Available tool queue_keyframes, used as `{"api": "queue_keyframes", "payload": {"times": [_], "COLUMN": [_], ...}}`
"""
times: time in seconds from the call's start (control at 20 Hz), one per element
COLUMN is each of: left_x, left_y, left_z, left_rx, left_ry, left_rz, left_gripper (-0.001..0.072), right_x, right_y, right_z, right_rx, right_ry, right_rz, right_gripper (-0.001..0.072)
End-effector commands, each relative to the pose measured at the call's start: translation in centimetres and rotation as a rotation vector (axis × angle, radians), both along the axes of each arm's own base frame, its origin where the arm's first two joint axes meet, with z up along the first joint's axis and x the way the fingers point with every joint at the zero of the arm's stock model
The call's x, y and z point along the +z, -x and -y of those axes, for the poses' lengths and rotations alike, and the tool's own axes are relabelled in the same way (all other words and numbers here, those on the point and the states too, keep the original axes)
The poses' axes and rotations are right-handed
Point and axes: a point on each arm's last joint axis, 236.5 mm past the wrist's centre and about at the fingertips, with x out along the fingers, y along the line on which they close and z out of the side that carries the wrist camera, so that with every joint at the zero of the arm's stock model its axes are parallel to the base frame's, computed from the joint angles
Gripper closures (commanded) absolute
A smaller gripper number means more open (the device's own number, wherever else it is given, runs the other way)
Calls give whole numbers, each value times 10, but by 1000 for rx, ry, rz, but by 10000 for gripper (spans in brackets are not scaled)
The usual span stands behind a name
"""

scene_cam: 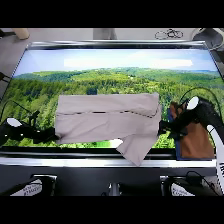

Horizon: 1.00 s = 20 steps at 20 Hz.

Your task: Fold the shirts.

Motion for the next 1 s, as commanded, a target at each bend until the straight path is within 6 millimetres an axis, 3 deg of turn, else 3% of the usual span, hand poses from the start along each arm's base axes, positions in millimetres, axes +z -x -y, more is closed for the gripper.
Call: {"api": "queue_keyframes", "payload": {"times": [0.0, 0.1, 0.25, 0.4, 0.5, 0.55, 0.6, 0.65, 0.75, 0.85, 0.95], "left_x": [2, 3, 3, 3, 3, 3, 4, 13, 49, 93, 115], "left_y": [-2, -2, 0, 1, -2, -3, -6, -13, -40, -73, -107], "left_z": [2, 2, 3, 4, 2, 1, 0, -1, -6, -17, -27], "left_rx": [-3, -4, -7, -9, -3, -1, -10, -37, -62, -51, -9], "left_ry": [-2, -1, 3, 6, -2, -5, -9, -13, -44, -89, -107], "left_rz": [13, 14, 7, 4, 15, 20, 35, 78, 207, 338, 394], "left_gripper": [688, 688, 688, 688, 688, 688, 688, 689, 691, 693, 693], "right_x": [-21, -31, -43, -48, -49, -48, -45, -35, 8, 61, 90], "right_y": [26, 30, 22, 19, 17, 17, 14, 8, -24, -80, -137], "right_z": [-32, -47, -52, -58, -57, -57, -57, -57, -56, -48, -32], "right_rx": [-32, -81, -148, -199, -199, -197, -180, -149, -83, -98, -153], "right_ry": [-128, -182, -194, -215, -209, -209, -216, -226, -238, -213, -166], "right_rz": [-20, 5, 50, 69, 75, 77, 90, 118, 247, 434, 570], "right_gripper": [202, 222, 228, 365, 606, 688, 689, 690, 690, 690, 690]}}
